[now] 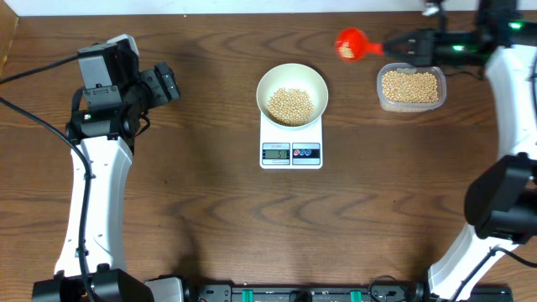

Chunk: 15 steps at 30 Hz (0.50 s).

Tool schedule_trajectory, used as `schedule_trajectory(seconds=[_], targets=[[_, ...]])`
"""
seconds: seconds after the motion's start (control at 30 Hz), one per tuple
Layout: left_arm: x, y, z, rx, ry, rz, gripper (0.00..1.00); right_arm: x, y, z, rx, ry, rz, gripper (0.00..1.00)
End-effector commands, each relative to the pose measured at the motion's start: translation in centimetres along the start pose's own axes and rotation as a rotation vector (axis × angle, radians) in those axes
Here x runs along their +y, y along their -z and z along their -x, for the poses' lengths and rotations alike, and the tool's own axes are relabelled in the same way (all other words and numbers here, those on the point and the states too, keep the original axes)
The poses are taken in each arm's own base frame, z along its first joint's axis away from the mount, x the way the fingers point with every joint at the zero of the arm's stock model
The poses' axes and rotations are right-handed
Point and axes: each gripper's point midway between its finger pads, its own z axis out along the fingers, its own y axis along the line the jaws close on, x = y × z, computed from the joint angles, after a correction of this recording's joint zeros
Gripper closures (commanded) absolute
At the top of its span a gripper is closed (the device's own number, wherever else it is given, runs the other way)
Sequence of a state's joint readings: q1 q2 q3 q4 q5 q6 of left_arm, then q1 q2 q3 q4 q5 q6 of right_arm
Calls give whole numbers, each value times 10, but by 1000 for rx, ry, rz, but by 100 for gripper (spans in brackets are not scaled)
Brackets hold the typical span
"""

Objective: Scoop item into bowl and weigh 50g on scale
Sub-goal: 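Dip the red scoop into the bead tub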

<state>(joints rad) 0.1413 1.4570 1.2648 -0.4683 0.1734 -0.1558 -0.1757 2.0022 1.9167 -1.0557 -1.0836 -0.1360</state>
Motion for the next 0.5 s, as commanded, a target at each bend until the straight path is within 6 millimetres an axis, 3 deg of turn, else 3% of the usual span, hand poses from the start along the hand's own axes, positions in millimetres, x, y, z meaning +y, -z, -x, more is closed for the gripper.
schedule_trajectory(seconds=[0.0,0.27,0.47], targets=[[2,2,4,-10,-13,10,9,-5,28,4,-46,-6,16,99],[1,2,4,-10,-13,9,9,-56,80,-7,-84,-136,-159,99],[1,2,4,-11,-13,9,9,-82,84,-20,-25,-154,-327,99]])
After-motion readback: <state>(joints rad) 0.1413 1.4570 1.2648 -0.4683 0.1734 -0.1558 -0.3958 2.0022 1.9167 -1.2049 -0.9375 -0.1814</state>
